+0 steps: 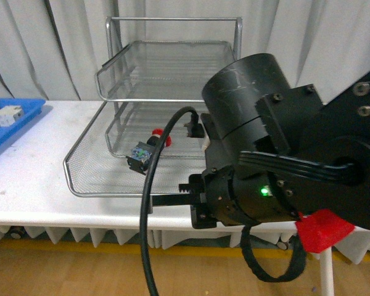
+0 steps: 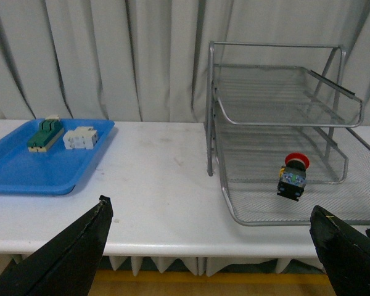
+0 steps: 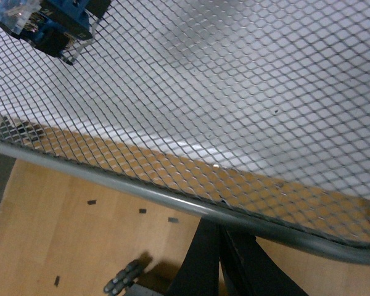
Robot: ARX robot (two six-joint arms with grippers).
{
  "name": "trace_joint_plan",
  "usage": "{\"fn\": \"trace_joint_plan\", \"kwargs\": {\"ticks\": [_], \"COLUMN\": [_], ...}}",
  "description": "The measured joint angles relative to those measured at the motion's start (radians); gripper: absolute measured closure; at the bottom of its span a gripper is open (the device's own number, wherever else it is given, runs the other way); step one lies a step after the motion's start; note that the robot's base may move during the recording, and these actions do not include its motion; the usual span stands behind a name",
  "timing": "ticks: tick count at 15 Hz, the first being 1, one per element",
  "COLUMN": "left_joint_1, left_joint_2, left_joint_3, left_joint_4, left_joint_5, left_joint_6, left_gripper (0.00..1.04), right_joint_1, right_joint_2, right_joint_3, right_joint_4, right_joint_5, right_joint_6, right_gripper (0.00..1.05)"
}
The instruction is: Place button on rack with both arms
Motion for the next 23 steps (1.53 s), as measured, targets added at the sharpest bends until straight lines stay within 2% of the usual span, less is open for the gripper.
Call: {"fn": "trace_joint_plan", "kwargs": {"ticks": [4,10,13,17,20,23], "left_joint_1": [0.000,0.000,0.000,0.000,0.000,0.000], "left_joint_2": [0.000,0.000,0.000,0.000,0.000,0.000], "left_joint_3": [0.000,0.000,0.000,0.000,0.000,0.000], "left_joint_4": [0.000,0.000,0.000,0.000,0.000,0.000], "left_joint_5": [0.000,0.000,0.000,0.000,0.000,0.000], "left_joint_6": [0.000,0.000,0.000,0.000,0.000,0.000], "left_gripper": [0.07,0.07,0.07,0.07,0.07,0.07], "right_joint_1": [0.018,0.043,-0.018,-0.036,-0.039,-0.066], "right_joint_2": [0.097,0.229,0.198,0.264,0.202,-0.022], "right_joint_3": [0.103,0.271,0.391,0.447,0.351,0.075], "right_joint_4": [-0.002,-0.040,0.109,0.061,0.143,0.322], "right_joint_5": [0.084,0.116,0.231,0.249,0.225,0.252], "right_joint_6": [-0.003,-0.047,-0.145,-0.177,-0.177,-0.185], "right_gripper": [1.03,1.03,1.03,1.03,1.03,1.03]}}
